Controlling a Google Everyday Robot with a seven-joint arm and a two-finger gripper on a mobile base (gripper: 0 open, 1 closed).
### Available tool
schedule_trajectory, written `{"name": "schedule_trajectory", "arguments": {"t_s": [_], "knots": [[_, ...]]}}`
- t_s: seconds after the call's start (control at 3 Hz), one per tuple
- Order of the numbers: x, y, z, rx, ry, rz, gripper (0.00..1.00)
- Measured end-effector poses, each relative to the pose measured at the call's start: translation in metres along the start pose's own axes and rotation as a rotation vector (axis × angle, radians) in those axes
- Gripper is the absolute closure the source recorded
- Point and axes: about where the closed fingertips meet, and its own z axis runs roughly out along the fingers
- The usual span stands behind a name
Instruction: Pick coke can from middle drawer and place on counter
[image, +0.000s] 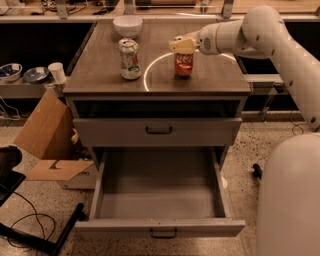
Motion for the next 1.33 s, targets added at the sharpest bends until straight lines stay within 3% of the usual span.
{"name": "schedule_trajectory", "arguments": {"t_s": [0.33, 0.67, 1.0, 1.33], "knots": [[0.0, 0.0, 0.0, 0.0, 0.0, 0.0, 0.29], [0.0, 0.0, 0.0, 0.0, 0.0, 0.0, 0.06], [0.002, 0.004, 0.003, -0.009, -0.003, 0.007, 0.0], [-0.02, 0.006, -0.014, -0.063, -0.017, 0.007, 0.0]]}}
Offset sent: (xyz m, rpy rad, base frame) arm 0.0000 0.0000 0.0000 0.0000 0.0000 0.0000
